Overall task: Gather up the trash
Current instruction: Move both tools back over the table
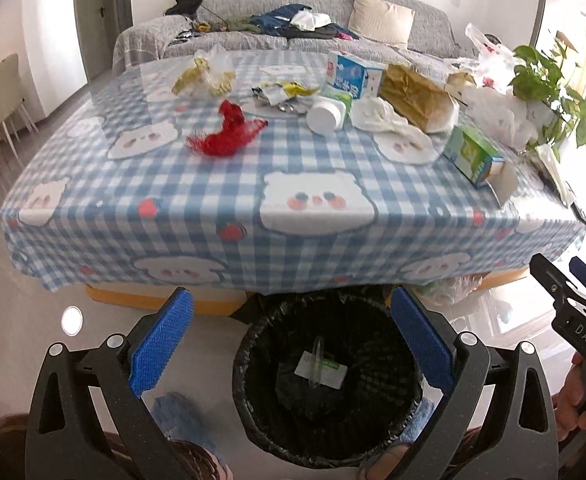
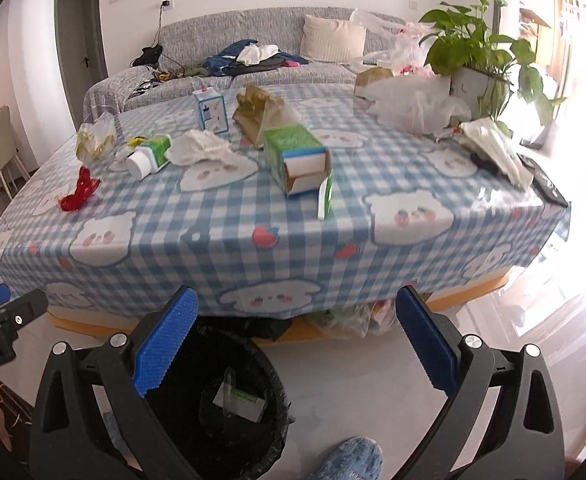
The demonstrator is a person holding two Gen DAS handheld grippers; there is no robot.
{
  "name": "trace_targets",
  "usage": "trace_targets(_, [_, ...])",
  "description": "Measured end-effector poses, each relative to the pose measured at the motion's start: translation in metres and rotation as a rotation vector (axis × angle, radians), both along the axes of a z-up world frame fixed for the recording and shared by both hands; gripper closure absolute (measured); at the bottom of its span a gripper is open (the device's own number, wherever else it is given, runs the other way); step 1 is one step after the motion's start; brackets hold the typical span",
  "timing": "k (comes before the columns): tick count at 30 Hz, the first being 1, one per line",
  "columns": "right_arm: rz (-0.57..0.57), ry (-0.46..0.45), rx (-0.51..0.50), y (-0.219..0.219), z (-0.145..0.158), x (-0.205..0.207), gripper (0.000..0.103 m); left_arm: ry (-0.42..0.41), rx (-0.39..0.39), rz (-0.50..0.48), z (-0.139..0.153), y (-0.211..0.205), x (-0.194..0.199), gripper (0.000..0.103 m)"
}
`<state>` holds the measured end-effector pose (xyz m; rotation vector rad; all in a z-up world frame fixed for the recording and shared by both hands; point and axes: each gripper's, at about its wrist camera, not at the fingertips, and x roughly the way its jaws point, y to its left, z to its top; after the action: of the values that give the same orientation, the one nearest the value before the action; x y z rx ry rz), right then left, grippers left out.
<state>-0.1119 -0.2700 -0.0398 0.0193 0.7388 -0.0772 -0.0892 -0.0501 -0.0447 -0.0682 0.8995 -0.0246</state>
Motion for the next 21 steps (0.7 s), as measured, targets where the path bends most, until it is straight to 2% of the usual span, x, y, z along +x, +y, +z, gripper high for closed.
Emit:
trace_targets(10, [0.011, 0.001, -0.032, -0.007, 0.015, 0.044, 0.008, 0.008, 0.0, 0.03, 0.011, 0.024, 0.05, 0.006])
trace_targets(21, [0.043, 0.015, -0.051, -0.006, 0.019, 0.099, 0.008, 0.041, 0.019, 0.053, 0.003, 0.046, 0.106, 0.007])
